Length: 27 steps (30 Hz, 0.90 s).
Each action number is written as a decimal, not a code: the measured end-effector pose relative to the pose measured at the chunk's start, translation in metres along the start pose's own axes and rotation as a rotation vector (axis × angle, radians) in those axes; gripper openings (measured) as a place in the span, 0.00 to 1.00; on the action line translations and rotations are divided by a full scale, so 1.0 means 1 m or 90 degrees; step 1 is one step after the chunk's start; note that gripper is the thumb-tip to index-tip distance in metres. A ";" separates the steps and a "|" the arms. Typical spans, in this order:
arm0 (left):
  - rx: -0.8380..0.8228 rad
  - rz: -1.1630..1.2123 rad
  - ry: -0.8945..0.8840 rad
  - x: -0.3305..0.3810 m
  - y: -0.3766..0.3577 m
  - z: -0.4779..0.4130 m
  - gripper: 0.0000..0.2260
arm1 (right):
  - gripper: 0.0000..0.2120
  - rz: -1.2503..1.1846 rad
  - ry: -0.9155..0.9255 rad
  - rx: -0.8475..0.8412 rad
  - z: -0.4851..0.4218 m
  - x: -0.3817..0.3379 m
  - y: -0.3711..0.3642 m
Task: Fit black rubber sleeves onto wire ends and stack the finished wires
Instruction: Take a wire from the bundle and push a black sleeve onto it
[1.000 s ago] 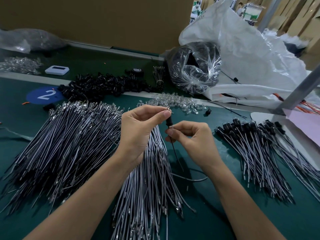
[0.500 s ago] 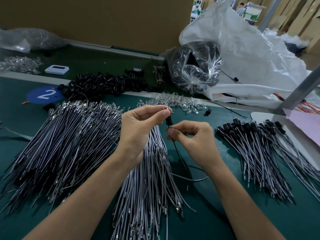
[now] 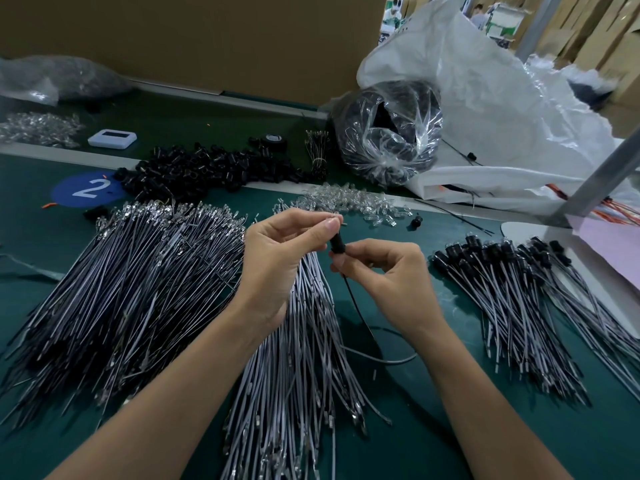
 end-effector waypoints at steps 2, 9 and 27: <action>0.000 -0.007 -0.010 0.001 0.000 0.000 0.02 | 0.09 -0.031 0.004 0.007 0.001 -0.001 0.001; -0.025 0.001 -0.028 0.000 -0.004 0.000 0.03 | 0.04 -0.094 -0.020 -0.018 0.003 0.006 -0.008; -0.076 -0.044 -0.056 0.003 -0.022 0.005 0.07 | 0.04 -0.114 0.069 0.077 0.003 0.000 0.004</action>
Point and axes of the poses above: each hand's wrist, its own z-axis away from the middle knuckle, its own y-axis out of the back of the hand, x = y × z, the point moved 9 cm from there along -z, towards the middle knuckle, and after that the axes turned 5 degrees about -z, right-handed, at the moved point
